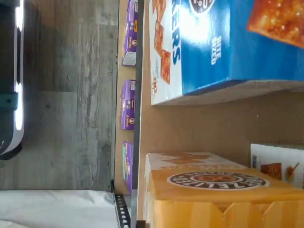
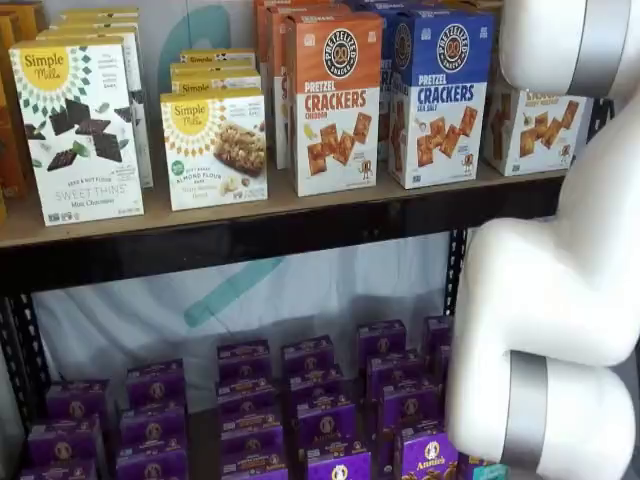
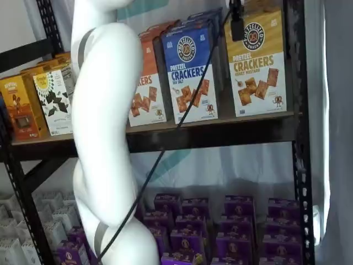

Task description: Retrieve the yellow and white box located on the top shelf, the sixth one from the left

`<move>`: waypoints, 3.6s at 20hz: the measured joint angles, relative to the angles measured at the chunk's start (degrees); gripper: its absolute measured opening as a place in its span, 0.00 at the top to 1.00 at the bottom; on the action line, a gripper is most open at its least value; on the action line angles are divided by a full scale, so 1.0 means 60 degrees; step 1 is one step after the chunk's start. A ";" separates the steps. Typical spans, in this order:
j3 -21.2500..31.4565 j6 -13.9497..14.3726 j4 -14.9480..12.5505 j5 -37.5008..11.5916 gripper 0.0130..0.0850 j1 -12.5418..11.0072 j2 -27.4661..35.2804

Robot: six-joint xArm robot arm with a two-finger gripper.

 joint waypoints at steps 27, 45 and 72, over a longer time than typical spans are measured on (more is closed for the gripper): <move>-0.0489 -0.0081 0.0306 0.0511 0.28 -0.0269 0.0097; -0.0848 -0.0339 0.0410 0.0900 0.39 -0.0616 0.0169; 0.1515 -0.0303 0.0246 0.1909 0.39 -0.0597 -0.2519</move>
